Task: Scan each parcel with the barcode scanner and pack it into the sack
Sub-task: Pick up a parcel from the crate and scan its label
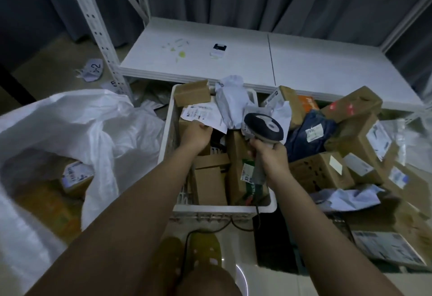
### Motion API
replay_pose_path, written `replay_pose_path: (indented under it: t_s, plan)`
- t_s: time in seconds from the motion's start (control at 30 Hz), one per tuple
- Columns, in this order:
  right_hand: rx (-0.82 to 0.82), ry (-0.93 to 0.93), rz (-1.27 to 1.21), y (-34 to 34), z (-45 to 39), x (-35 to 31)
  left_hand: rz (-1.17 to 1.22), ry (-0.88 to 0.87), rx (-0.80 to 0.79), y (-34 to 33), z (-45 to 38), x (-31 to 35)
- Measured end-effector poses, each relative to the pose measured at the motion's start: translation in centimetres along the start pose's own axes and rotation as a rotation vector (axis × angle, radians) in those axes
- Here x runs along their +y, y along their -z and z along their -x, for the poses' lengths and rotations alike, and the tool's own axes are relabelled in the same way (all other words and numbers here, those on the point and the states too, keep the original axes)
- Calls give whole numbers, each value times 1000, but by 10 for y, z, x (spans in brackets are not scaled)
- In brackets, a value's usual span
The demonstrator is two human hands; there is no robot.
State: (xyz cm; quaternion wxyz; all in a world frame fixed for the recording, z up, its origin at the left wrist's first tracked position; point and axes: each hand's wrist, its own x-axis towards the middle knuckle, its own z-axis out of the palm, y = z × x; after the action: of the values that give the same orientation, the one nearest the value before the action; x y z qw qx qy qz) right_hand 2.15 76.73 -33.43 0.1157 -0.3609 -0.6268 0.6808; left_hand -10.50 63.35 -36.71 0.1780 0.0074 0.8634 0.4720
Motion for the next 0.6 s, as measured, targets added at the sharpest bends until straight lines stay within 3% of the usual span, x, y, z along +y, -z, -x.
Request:
replay_pose_path:
  t_s: [0.23,0.33,0.4,0.6]
  plan:
    - [-27,-3,-18,-25,-59,14,447,268,167,-48,-69,-16]
    - [-29,-16,-32,-25,-68,18,653,378,291,-72,-128,-55]
    - [-12,-24,-41,-23,-71,21,692,418,312,-81,-152,-71]
    - [-8,-31,-38,-20,-73,19,703,449,363,-67,-108,-30]
